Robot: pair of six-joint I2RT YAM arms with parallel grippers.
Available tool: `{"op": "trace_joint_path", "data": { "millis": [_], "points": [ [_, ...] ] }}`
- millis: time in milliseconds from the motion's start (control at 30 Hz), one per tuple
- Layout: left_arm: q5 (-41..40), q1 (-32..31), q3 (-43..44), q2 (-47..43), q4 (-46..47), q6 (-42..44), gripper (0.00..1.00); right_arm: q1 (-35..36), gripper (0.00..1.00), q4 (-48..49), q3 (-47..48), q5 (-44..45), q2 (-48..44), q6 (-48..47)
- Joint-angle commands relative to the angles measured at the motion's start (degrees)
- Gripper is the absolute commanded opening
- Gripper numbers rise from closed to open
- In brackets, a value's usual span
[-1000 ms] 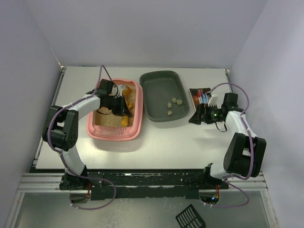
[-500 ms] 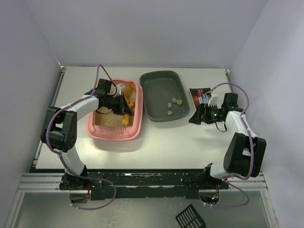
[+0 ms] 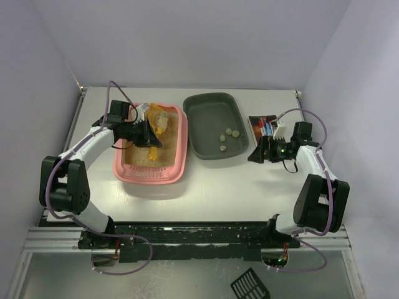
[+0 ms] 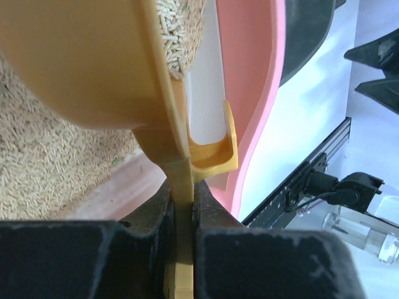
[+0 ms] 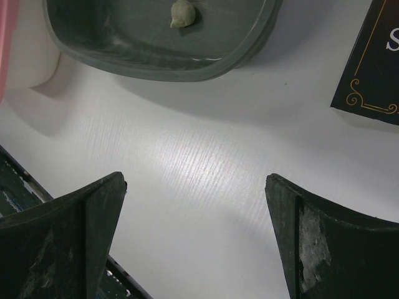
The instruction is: Clean the litter box
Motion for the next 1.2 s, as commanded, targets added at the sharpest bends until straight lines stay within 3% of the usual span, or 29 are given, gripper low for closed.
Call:
{"op": "trace_joint_path", "data": {
  "millis": [0, 133, 233, 333, 500, 733, 900, 1167],
  "points": [
    [3.3, 0.2, -3.6, -3.6, -1.3, 1.2, 0.07, 0.5, 0.95, 1.0, 0.7, 0.2, 0.2, 0.2],
    [11.4, 0.2, -8.8, -6.2, 5.1, -1.9, 0.07, 0.5, 0.95, 1.0, 0.7, 0.2, 0.4, 0.2],
    [16.8, 0.2, -15.0, -11.2, 17.1, -7.3, 0.07, 0.5, 0.95, 1.1, 0.6, 0.1, 0.7, 0.2],
    [16.4, 0.2, -19.9, -18.5, 27.7, -10.3, 0.07, 0.6, 0.95, 1.1, 0.6, 0.1, 0.8, 0.2],
    [16.9, 0.5, -24.1, -26.1, 37.3, -10.4, 0.07, 0.6, 0.95, 1.1, 0.6, 0.2, 0.9, 0.2],
    [14.9, 0.9, -25.2, -28.0, 38.1, -6.4, 0.07, 0.6, 0.95, 1.0, 0.6, 0.3, 0.7, 0.2],
    [8.3, 1.1, -26.7, -32.3, 37.5, -2.0, 0.07, 0.6, 0.95, 0.9, 0.6, 0.3, 0.8, 0.1],
    [7.6, 3.8, -27.6, -31.6, 38.0, -4.6, 0.07, 0.6, 0.95, 1.1, 0.6, 0.4, 1.0, 0.2]
  ]
}}
